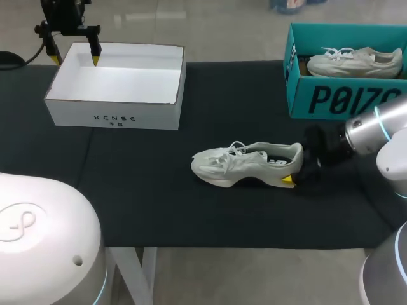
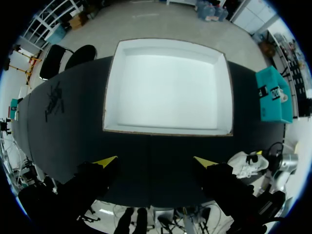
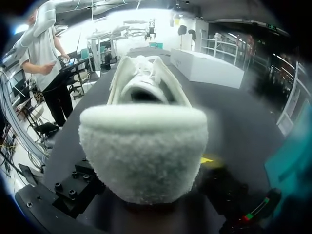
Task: Take the shoe out of the shoebox, open the shoe tongue, remove and reinsert the insole, then place the shoe into the shoebox
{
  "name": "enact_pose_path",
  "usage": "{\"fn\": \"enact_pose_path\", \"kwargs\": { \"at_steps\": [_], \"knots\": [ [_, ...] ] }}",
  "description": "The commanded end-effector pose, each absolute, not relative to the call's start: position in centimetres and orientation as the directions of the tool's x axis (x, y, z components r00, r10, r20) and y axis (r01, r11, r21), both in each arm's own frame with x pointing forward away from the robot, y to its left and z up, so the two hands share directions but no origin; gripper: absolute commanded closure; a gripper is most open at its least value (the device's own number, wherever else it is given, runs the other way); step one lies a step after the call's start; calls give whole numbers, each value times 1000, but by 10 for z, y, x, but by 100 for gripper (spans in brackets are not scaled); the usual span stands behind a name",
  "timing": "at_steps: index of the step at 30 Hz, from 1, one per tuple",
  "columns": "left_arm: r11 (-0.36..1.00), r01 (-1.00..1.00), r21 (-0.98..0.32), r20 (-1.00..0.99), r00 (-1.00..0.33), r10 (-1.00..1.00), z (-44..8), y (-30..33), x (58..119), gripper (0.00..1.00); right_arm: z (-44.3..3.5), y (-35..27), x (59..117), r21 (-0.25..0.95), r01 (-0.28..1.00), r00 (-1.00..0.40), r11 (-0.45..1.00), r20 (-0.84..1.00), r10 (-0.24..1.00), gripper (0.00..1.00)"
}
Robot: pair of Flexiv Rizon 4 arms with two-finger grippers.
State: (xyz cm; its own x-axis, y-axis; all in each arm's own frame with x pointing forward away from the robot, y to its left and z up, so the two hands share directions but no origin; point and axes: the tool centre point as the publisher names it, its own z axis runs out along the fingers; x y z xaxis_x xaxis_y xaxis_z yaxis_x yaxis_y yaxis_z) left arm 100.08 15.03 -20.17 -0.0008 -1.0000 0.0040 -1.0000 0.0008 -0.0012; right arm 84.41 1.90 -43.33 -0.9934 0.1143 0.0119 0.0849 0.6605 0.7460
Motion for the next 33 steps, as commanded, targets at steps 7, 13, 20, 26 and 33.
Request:
{"fn": "enact_pose_path", "kwargs": {
  "at_steps": [7, 13, 20, 26, 33],
  "knots": [
    [1, -1000, -1, 3, -1, -1000, -201, 150, 1000, 0, -441, 21, 849, 735, 87, -994, 673, 24, 102, 100],
    [1, -1000, -1, 3, -1, -1000, -201, 150, 1000, 0, -441, 21, 849, 735, 87, -994, 673, 24, 102, 100],
    [1, -1000, -1, 3, -1, -1000, -201, 150, 1000, 0, -441, 21, 849, 735, 87, -994, 673, 24, 102, 100],
    [-229, -971, -63, -9, 230, -973, -186, 103, 982, 0, -441, 21, 849, 735, 87, -994, 673, 24, 102, 100],
    [-166, -985, -38, -1, 166, -986, -206, 52, 967, 0, -441, 21, 849, 735, 87, -994, 673, 24, 102, 100]
  ]
}}
